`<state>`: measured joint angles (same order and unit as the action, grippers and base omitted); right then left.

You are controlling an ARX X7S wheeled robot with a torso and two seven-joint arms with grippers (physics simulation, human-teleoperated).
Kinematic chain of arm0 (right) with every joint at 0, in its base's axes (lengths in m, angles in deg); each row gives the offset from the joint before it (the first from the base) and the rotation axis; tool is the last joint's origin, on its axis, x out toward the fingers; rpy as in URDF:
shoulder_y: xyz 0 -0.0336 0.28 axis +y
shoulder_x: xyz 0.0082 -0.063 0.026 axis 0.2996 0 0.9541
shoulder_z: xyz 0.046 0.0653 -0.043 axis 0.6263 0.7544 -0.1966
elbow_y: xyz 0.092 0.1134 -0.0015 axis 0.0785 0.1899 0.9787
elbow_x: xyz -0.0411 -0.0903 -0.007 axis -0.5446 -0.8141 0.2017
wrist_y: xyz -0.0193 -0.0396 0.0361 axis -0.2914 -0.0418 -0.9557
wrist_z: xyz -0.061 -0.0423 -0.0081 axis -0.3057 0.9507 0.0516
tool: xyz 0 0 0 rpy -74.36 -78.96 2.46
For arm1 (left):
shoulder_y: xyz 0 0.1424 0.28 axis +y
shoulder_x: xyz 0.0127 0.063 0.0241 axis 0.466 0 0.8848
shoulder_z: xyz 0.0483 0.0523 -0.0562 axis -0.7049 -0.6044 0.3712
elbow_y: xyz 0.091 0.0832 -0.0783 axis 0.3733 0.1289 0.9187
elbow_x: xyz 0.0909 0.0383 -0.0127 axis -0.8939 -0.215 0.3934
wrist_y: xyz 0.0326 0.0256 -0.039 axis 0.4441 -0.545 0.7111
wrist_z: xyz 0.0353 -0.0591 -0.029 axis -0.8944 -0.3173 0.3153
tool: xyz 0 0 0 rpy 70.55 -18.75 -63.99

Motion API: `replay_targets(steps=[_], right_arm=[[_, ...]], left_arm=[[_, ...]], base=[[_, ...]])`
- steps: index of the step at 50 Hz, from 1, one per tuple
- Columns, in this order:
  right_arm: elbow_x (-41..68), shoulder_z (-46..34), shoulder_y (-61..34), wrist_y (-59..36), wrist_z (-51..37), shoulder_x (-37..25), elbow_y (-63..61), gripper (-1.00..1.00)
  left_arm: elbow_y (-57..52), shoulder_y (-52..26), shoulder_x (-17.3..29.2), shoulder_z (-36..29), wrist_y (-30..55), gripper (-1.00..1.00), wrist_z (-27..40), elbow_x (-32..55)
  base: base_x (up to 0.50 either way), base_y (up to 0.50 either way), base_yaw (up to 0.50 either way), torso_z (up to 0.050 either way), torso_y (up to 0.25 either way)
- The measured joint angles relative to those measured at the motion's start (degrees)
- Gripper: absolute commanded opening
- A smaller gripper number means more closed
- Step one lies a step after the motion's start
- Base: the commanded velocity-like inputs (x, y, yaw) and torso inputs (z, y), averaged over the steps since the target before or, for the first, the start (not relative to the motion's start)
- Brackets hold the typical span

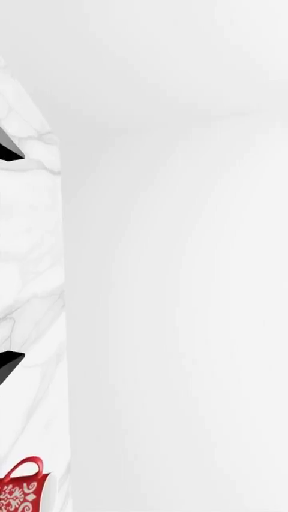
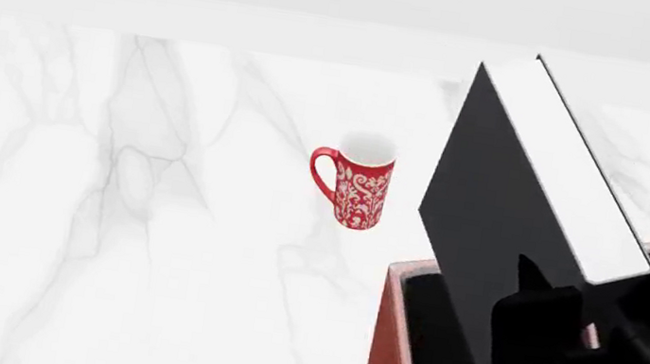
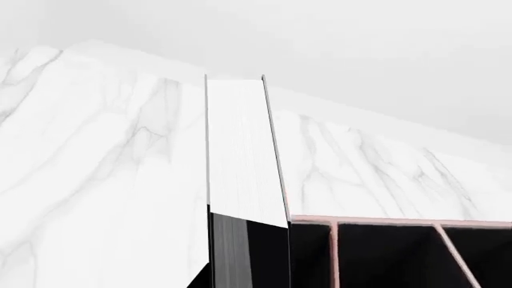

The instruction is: Pick up the book and place it in the left compartment of the caddy.

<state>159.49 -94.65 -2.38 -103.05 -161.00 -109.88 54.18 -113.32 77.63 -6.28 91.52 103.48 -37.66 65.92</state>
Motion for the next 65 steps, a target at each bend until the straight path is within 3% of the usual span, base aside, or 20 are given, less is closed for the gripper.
replay_targets(steps=[29, 65], right_arm=[[1.3, -6.0, 2.2, 0.4, -0.4, -4.1, 2.4, -1.00], [-14.8, 0.3, 20.6, 3.6, 12.3, -4.4, 3.7, -1.00]], left_arm=[[0.2, -0.3, 0.2, -0.7, 0.1, 1.00, 0.4, -0.3], [0.2, -0.2, 0.6, -1.3, 0.0, 1.00, 0.7, -0.4]], base=[[0.00, 0.00, 0.00, 0.000, 0.001], [0.00, 0.00, 0.00, 0.000, 0.001]])
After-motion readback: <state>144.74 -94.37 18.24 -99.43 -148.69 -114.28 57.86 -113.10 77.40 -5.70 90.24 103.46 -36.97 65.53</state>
